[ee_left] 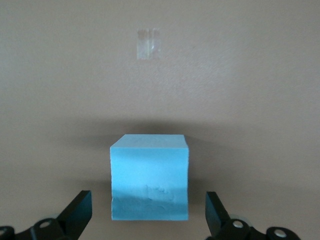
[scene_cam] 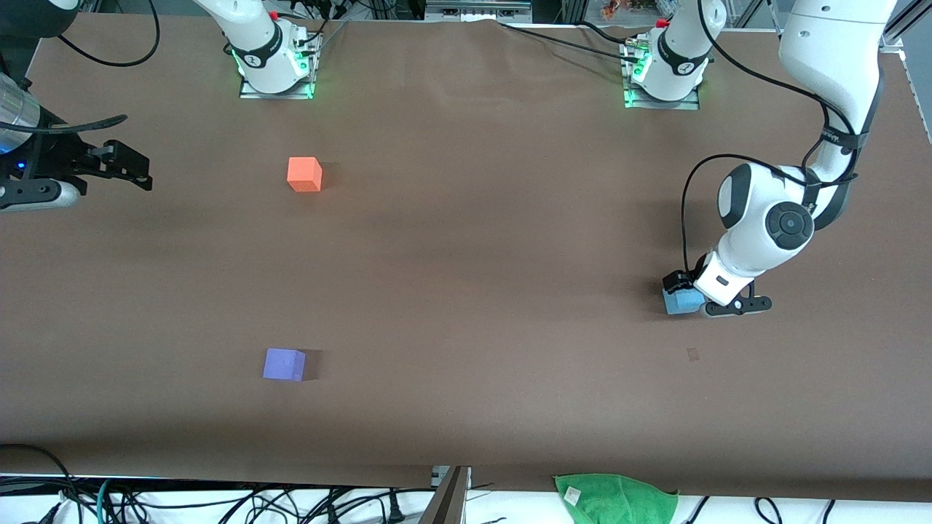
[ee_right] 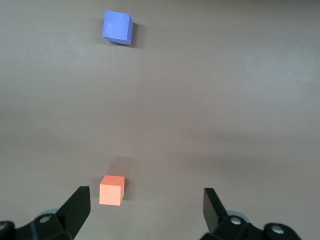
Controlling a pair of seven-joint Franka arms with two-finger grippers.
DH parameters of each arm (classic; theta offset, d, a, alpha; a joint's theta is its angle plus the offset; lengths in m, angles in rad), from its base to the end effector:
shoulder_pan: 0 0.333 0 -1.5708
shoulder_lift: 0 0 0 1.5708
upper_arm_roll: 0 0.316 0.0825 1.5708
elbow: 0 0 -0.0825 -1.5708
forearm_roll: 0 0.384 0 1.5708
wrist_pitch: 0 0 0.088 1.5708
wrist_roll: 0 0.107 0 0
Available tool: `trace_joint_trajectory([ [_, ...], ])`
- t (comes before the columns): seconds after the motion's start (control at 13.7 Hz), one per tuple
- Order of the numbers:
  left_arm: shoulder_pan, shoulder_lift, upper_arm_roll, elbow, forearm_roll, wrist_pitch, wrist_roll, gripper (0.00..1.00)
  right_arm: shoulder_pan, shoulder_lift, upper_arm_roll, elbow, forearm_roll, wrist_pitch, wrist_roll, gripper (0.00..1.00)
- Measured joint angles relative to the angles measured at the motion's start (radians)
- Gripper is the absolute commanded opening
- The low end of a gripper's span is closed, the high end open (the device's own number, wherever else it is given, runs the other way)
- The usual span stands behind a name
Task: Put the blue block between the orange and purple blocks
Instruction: 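Close the left gripper on the light blue cube and lift it, then carry the blue cube with the left gripper to mid-table and lower it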
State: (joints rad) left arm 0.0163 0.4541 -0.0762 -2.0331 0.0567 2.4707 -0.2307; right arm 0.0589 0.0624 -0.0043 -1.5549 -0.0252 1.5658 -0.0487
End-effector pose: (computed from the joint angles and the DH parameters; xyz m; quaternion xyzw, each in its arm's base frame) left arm 0.5973 -0.0352 0.2186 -0.9977 -0.0667 0.0071 0.0018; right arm 0.5711 0.0286 0.5964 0.9982 0.0519 -0.0257 0.0128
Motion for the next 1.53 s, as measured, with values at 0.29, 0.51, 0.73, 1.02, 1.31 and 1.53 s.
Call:
trace_joint_trajectory([
  [0.29, -0.017, 0.031, 0.008, 0.001, 0.001, 0.044, 0.000, 0.67, 0.000, 0.000, 0.000, 0.000, 0.000, 0.000, 0.000, 1.00],
  [0.51, -0.033, 0.047, 0.027, 0.002, 0.002, 0.077, 0.008, 0.01, 0.000, 0.000, 0.000, 0.000, 0.000, 0.000, 0.000, 1.00],
  [0.73, -0.042, 0.046, 0.044, 0.015, 0.003, 0.082, 0.054, 0.00, 0.000, 0.000, 0.000, 0.000, 0.000, 0.000, 0.000, 1.00],
  [1.02, -0.113, -0.039, 0.043, 0.045, 0.003, 0.002, 0.067, 0.00, -0.001, 0.000, 0.000, 0.000, 0.000, 0.000, 0.000, 1.00],
  [1.31, -0.317, -0.105, 0.029, 0.046, -0.146, -0.056, 0.023, 0.00, -0.002, 0.000, -0.001, 0.000, 0.000, 0.000, 0.000, 1.00],
  [1.53, -0.503, -0.087, 0.024, 0.068, -0.178, -0.054, -0.174, 0.00, -0.003, 0.000, -0.003, 0.000, 0.000, 0.000, 0.000, 1.00],
])
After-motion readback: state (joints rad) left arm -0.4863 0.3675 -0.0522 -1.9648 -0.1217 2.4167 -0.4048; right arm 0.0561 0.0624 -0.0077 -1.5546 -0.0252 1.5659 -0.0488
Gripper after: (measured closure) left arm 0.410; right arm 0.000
